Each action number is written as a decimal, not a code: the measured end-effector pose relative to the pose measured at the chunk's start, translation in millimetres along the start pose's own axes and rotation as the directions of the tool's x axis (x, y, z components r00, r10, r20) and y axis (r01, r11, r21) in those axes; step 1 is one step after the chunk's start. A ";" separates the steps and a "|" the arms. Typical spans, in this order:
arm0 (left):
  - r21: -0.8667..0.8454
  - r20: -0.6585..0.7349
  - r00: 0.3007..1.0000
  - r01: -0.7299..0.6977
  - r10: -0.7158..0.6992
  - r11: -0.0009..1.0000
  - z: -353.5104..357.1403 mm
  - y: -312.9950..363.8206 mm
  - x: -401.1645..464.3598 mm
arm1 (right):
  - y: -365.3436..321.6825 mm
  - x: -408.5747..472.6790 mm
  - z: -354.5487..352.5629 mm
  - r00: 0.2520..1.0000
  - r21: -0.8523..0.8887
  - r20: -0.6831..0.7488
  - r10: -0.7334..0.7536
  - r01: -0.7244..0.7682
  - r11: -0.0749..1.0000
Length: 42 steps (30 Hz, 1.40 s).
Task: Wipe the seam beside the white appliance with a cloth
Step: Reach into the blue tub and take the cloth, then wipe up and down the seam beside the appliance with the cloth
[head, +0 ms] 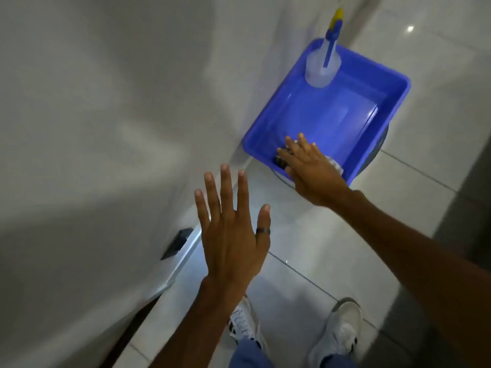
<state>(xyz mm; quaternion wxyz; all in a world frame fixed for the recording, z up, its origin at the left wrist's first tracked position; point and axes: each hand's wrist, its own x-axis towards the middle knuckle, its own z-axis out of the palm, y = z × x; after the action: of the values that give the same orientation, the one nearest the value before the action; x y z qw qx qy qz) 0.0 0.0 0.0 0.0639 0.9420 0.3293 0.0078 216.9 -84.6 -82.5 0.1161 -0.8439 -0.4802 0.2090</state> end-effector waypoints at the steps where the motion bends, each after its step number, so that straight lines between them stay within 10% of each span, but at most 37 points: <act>1: -0.026 0.026 1.000 -0.010 0.011 1.000 12.4 0.6 2.2 | 12.9 8.2 12.6 0.999 0.004 0.035 0.015 -0.015 1.000; 6: -0.115 0.108 0.994 0.011 0.002 0.993 63.8 4.9 -1.2 | 63.9 24.7 49.9 0.956 -0.096 0.248 0.155 -0.135 0.986; 14: -0.149 0.163 0.987 0.019 0.006 0.989 93.9 1.5 -28.8 | 77.1 43.9 38.4 0.970 -0.030 0.193 0.151 -0.148 0.989; 26: -0.046 0.418 0.905 0.103 -0.074 0.994 134.8 -42.3 -127.6 | -49.5 -38.1 110.2 0.829 0.460 -0.530 0.177 0.107 0.881; 29: 0.099 0.499 0.866 -0.020 -0.032 0.995 154.3 -70.0 -106.1 | -65.6 -63.1 174.2 0.851 0.800 -0.383 0.358 0.112 0.589; 33: 0.187 0.424 0.891 -0.259 0.160 0.948 184.2 -104.8 -39.8 | -64.0 -60.4 269.2 0.771 0.980 0.079 0.632 0.055 -0.189; 42: 0.644 0.333 0.911 -0.407 0.242 0.648 236.1 -119.2 58.0 | -34.1 12.0 366.9 0.679 0.940 0.145 0.719 0.131 -0.314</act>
<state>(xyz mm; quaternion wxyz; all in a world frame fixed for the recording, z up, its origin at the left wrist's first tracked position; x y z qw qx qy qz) -15.0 101.2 -250.7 -0.2652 0.9333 0.1230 -0.2088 25.9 -58.6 -396.8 0.7746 -0.5419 0.1854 0.2682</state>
